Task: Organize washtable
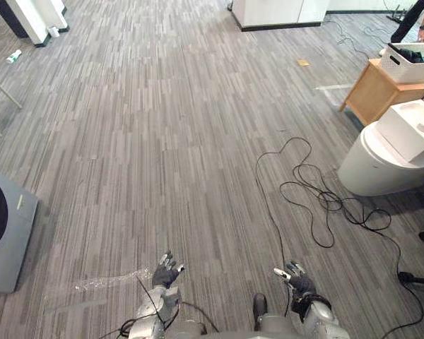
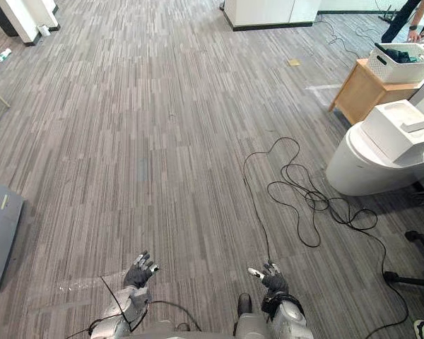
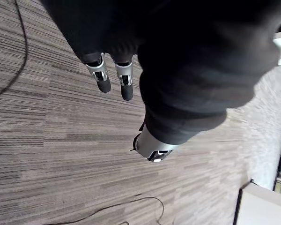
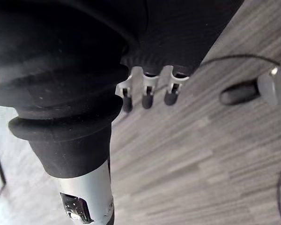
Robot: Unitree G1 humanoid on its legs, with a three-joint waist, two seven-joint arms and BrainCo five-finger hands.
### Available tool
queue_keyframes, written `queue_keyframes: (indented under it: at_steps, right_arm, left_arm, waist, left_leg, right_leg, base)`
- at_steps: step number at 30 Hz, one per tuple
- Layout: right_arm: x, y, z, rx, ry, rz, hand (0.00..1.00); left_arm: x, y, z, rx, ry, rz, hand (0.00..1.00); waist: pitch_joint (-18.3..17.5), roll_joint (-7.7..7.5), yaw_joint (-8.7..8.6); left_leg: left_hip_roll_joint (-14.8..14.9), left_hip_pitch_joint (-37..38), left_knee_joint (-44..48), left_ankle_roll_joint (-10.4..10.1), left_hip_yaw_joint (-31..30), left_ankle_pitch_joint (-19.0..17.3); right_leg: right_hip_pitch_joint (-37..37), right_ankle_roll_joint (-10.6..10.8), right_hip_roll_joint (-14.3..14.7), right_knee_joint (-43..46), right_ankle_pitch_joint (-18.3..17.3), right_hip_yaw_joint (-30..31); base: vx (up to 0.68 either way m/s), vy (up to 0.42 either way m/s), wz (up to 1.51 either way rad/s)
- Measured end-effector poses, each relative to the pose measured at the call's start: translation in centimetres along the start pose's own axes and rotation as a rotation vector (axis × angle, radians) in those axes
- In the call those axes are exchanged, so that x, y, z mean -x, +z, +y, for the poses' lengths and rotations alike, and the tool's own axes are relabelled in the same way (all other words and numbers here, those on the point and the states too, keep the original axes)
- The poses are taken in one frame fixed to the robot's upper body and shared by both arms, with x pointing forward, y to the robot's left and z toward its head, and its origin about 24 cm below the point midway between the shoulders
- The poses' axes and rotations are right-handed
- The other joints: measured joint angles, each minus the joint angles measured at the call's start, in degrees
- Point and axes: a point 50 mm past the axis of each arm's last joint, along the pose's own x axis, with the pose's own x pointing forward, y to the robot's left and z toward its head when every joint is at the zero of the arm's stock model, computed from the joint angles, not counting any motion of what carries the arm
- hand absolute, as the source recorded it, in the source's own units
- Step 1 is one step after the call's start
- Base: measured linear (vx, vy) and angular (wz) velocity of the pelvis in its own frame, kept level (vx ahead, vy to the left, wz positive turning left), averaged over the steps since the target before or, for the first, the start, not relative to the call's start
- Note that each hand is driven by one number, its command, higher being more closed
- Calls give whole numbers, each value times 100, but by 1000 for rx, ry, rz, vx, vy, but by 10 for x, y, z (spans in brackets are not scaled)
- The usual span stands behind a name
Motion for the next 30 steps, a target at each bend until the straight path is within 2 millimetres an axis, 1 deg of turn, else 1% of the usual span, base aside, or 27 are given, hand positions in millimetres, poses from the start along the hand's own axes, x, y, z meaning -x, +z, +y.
queue_keyframes:
  at_steps: [1, 2, 4, 5, 6, 7, 10, 13, 14, 15, 16, 17, 18, 19, 20, 21, 22, 23, 24, 25, 26, 27, 28, 29, 30]
  right_arm:
    - [0, -4, 0, 9, -8, 17, 0]
    - [1, -11, -1, 12, -19, 45, 0]
    - [3, -18, -5, 5, -42, 75, 0]
    - [4, -21, -8, -3, -55, 88, 0]
    - [5, -23, -10, -10, -66, 90, 0]
    - [5, -24, -12, -11, -71, 95, 0]
    - [7, -26, -16, -39, -85, 99, 0]
    - [7, -30, -17, -43, -91, 116, 0]
    - [8, -32, -18, -56, -98, 124, 0]
    - [8, -30, -20, -82, -113, 117, 0]
    - [7, -29, -21, -92, -117, 114, 0]
    - [8, -29, -22, -97, -114, 111, 0]
    - [8, -28, -22, -100, -101, 106, 0]
    - [7, -25, -21, -102, -95, 96, 0]
    - [5, -20, -19, -117, -88, 77, 0]
    - [4, -16, -19, -128, -82, 62, 0]
    - [3, -14, -17, -131, -69, 52, 0]
    - [3, -13, -17, -137, -68, 49, 0]
    - [2, -12, -17, -145, -69, 43, 0]
    - [1, -6, -18, -145, -71, 29, 0]
    - [0, -3, -19, -141, -71, 22, 0]
    - [0, -1, -23, -131, -78, 17, 0]
    - [0, 0, -25, -131, -83, 14, 0]
    - [0, 5, -31, -122, -94, 3, 0]
    - [-1, 7, -31, -132, -96, -3, 0]
  left_arm:
    - [0, -4, 3, -1, 13, 19, 0]
    - [2, -13, 11, -3, 41, 58, 0]
    - [5, -25, 21, -22, 71, 107, 0]
    - [8, -32, 29, -28, 97, 138, 0]
    - [9, -33, 33, -15, 115, 145, 0]
    - [9, -33, 34, -16, 118, 146, 0]
    - [10, -35, 40, 9, 140, 155, 0]
    - [10, -35, 41, 26, 130, 153, 0]
    - [9, -34, 40, 30, 129, 151, 0]
    - [8, -32, 39, 40, 123, 145, 0]
    - [8, -31, 39, 45, 119, 144, 0]
    - [7, -30, 40, 45, 114, 146, 0]
    - [6, -28, 41, 41, 114, 143, 0]
    - [5, -27, 40, 42, 113, 141, 0]
    - [5, -25, 43, 34, 118, 138, 0]
    - [4, -22, 48, 19, 128, 138, 0]
    - [6, -25, 54, 13, 142, 153, 0]
    - [7, -26, 55, 11, 145, 155, 0]
    - [6, -25, 54, 11, 139, 152, 0]
    - [5, -24, 48, 3, 122, 149, 0]
    - [4, -23, 46, 3, 115, 146, 0]
    - [2, -21, 41, 5, 104, 142, 0]
    - [2, -22, 39, 8, 99, 144, 0]
    - [4, -28, 36, 16, 91, 159, 0]
    - [2, -25, 31, 2, 66, 152, 0]
  waist:
    - [13, -15, 1]
    - [31, -36, 6]
    - [25, -70, 7]
    - [22, -90, 7]
    - [21, -91, 5]
    - [27, -85, 12]
    - [51, -50, 4]
    - [74, -83, 9]
    - [94, -88, 12]
    - [171, -57, 13]
    - [216, -59, 14]
    - [265, -99, -2]
    - [337, -121, 5]
    - [370, -174, 29]
    - [466, -200, 13]
    - [532, -215, 8]
    - [566, -184, 3]
    - [568, -180, -8]
    - [597, -182, -5]
    - [682, -143, -21]
    - [745, -121, -27]
    - [819, -77, -46]
    - [839, -24, -88]
    - [807, 180, -168]
    - [833, 254, -166]
  left_leg:
    - [0, -3, -6, -1, -2, 1]
    - [0, -4, -22, -15, -10, 11]
    - [-4, 2, -97, -88, 27, 60]
    - [1, 14, -143, -123, 25, 85]
    - [9, 15, -217, -195, 22, 130]
    - [17, 20, -255, -206, 25, 152]
    - [96, 27, -328, -205, 34, 181]
    - [184, -38, -251, -187, 28, 141]
    - [212, -78, -163, -174, 17, 88]
    - [281, -133, 102, -97, 20, -131]
    - [294, -152, 210, -75, 20, -242]
    - [274, -152, 440, -11, 13, -461]
    - [214, -150, 658, 30, -21, -661]
    - [187, -120, 738, 48, -2, -747]
    - [186, -4, 829, 108, -18, -838]
    - [239, 173, 843, 76, -29, -940]
    - [364, 304, 818, -25, -9, -980]
    - [402, 349, 776, -54, -11, -1001]
    - [419, 484, 591, -113, -13, -1034]
    - [437, 691, 374, -196, -12, -1081]
    - [440, 833, 258, -244, -10, -1108]
    - [438, 1141, -8, -345, -29, -1156]
    - [475, 1303, -164, -408, -46, -1178]
    - [675, 1454, -313, -638, -118, -1110]
    - [804, 1406, -117, -977, -202, -856]
  right_leg:
    - [24, -3, -6, -33, 17, -37]
    - [84, 0, -13, -137, 61, -104]
    - [84, 1, -54, -196, 93, -257]
    - [87, -14, -76, -210, 109, -395]
    - [103, -49, -65, -275, 133, -434]
    - [109, -65, -54, -311, 146, -443]
    - [165, -99, 38, -462, 172, -502]
    - [161, -92, 115, -499, 129, -547]
    - [154, -61, 122, -450, 62, -573]
    - [47, -39, 83, -31, -238, -674]
    - [-16, 1, 13, 251, -400, -740]
    - [-215, 78, -188, 957, -739, -863]
    - [-522, -97, -440, 1839, -1008, -893]
    - [-739, -200, -564, 2365, -1084, -881]
    - [-1125, -236, -708, 3214, -1096, -885]
    - [-1449, -103, -688, 3739, -1288, -825]
    - [-1642, -33, -579, 3595, -1383, -902]
    - [-1729, 4, -530, 3388, -1400, -953]
    - [-1871, 66, -430, 2745, -1350, -1052]
    - [-1939, 130, -325, 1908, -1113, -1123]
    - [-1936, 158, -287, 1521, -947, -1177]
    - [-1954, 149, -268, 977, -706, -1343]
    - [-2005, 20, -238, 963, -480, -1352]
    - [-2034, -340, -161, 1358, -99, -1341]
    - [-2245, -786, -196, 2026, -194, -1339]
  base:
    - [-67, -1, 3]
    - [-67, -8, 2]
    - [-70, -28, -3]
    - [-50, -64, 4]
    - [-33, -69, 6]
    - [-19, -88, 7]
    - [-5, -87, 1]
    - [13, -73, 2]
    - [21, -21, 9]
    - [21, 8, 9]
    - [3, 81, 11]
    - [49, 133, 10]
    - [73, 130, 5]
    - [113, 77, -1]
    - [179, 26, -8]
    - [274, 0, -10]
    - [303, -12, -9]
    - [418, -66, -2]
    - [385, -81, 11]
    - [417, -102, 14]
    - [504, -170, 24]
    - [534, -193, 27]
    - [690, -238, 46]
    - [663, -211, 50]
    - [702, -229, 41]
